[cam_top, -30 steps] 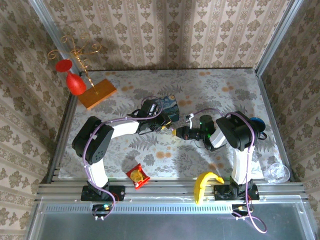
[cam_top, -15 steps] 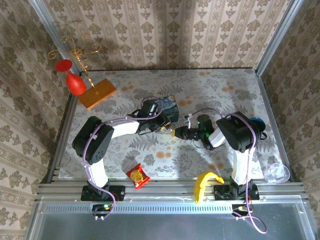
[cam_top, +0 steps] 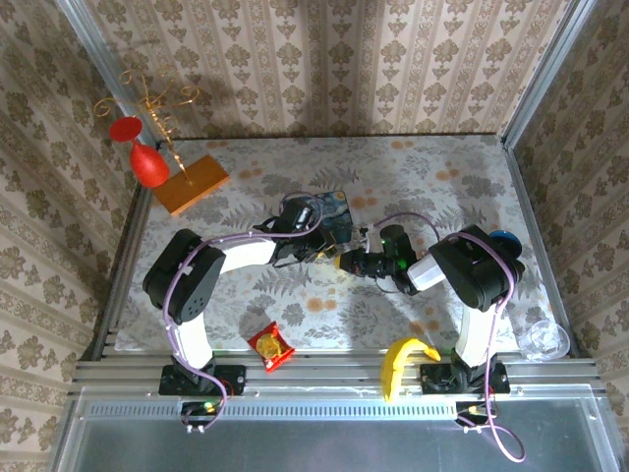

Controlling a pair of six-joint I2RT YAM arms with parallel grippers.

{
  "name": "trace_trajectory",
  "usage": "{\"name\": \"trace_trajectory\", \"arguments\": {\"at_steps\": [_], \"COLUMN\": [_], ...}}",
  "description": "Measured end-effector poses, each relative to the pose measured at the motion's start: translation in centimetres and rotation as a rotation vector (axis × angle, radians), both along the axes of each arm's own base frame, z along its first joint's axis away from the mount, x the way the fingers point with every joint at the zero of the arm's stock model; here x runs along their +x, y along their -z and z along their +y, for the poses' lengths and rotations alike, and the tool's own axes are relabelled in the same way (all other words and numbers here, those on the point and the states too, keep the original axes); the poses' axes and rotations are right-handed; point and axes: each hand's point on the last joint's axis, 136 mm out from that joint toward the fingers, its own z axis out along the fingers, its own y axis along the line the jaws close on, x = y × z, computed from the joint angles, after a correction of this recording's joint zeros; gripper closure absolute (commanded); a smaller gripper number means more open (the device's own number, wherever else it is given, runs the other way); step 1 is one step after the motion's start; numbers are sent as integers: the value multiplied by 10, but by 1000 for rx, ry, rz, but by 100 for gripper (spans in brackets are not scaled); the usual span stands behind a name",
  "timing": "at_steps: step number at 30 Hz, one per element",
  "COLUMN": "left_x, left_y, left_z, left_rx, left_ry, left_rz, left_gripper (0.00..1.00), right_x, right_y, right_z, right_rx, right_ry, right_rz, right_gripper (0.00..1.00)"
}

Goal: Unlock the padlock with the key

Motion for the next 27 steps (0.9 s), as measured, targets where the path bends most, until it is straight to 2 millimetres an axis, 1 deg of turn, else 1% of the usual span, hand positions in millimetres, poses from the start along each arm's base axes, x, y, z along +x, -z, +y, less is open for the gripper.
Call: {"name": "trace_trajectory", "arguments": {"at_steps": [9,18,27], "left_x": [-1,-1,5], "left_y": [0,-2,-6], "left_z": [-1,-3,-3], "left_rx": [-2,-10,-9], "left_ry": [4,10,-3], "left_rz": [1,0,-18], "left_gripper": [100,100,100], "right_x": [0,1,13], "right_y": [-3,-7,-11], "right_z": [-1,-2,1], "right_rx": [24,-15,-36], "right_ry": [-17,-38,-72], "right_rz": [26,10,-44], "right_gripper": [100,100,100]}}
